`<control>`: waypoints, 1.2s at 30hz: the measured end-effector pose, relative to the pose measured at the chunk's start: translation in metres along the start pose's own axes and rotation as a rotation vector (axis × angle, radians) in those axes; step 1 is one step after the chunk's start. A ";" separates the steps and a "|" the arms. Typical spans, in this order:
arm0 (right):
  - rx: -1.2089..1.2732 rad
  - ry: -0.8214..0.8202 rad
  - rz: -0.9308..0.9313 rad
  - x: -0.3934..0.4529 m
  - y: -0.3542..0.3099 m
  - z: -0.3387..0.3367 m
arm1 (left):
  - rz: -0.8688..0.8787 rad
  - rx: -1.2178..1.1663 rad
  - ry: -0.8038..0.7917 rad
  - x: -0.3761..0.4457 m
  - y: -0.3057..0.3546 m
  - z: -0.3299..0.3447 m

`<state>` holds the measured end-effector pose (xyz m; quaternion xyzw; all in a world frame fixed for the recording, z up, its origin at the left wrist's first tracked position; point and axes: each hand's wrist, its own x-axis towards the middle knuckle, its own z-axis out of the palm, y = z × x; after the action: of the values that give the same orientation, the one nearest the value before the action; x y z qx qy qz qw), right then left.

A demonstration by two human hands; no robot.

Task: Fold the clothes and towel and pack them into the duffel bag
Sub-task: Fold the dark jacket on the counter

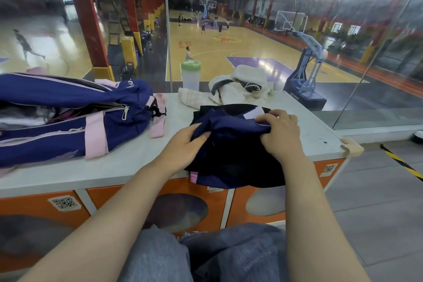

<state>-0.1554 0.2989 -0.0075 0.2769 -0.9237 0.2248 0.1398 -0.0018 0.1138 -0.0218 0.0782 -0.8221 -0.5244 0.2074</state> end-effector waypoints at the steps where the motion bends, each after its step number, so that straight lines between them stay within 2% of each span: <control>1: -0.031 0.007 0.045 0.002 0.003 -0.001 | 0.023 0.044 -0.056 -0.002 -0.003 -0.001; 4: 0.003 0.035 0.188 0.005 0.007 -0.009 | 0.093 0.248 -0.226 -0.004 -0.009 -0.002; 7: 0.030 0.074 0.216 0.004 0.004 -0.015 | 0.145 0.394 -0.331 -0.006 -0.003 -0.001; 13: 0.301 0.181 0.147 0.006 -0.001 -0.015 | 0.287 0.612 -0.284 -0.003 -0.002 0.013; 15: 0.362 0.196 0.156 0.007 -0.006 -0.015 | 0.194 0.464 -0.222 -0.006 -0.003 0.013; 17: 0.389 0.223 0.127 0.013 -0.014 -0.018 | -0.031 0.129 -0.068 -0.009 -0.001 0.009; 19: 0.311 0.233 0.064 0.026 -0.025 -0.019 | -0.249 -0.202 0.122 -0.014 -0.001 0.003; 20: 0.232 0.223 0.034 0.036 -0.030 -0.017 | -0.297 -0.273 0.202 -0.014 -0.005 -0.002; 23: 0.040 0.135 -0.054 0.063 -0.053 0.000 | -0.371 -0.302 0.305 -0.016 -0.020 -0.014; 28: -0.017 -0.120 -0.235 0.088 -0.079 0.035 | -0.474 -0.225 0.241 -0.015 -0.029 -0.021; 33: 0.172 -0.388 -0.139 0.080 -0.070 0.053 | -0.383 0.018 0.150 -0.007 -0.013 -0.021; 36: 0.199 -0.391 -0.092 0.069 -0.063 0.059 | -0.444 -0.121 0.177 0.012 -0.004 -0.021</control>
<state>-0.1826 0.1924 -0.0104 0.3693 -0.8930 0.2501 -0.0596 -0.0038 0.0908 -0.0144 0.2902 -0.7304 -0.5965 0.1627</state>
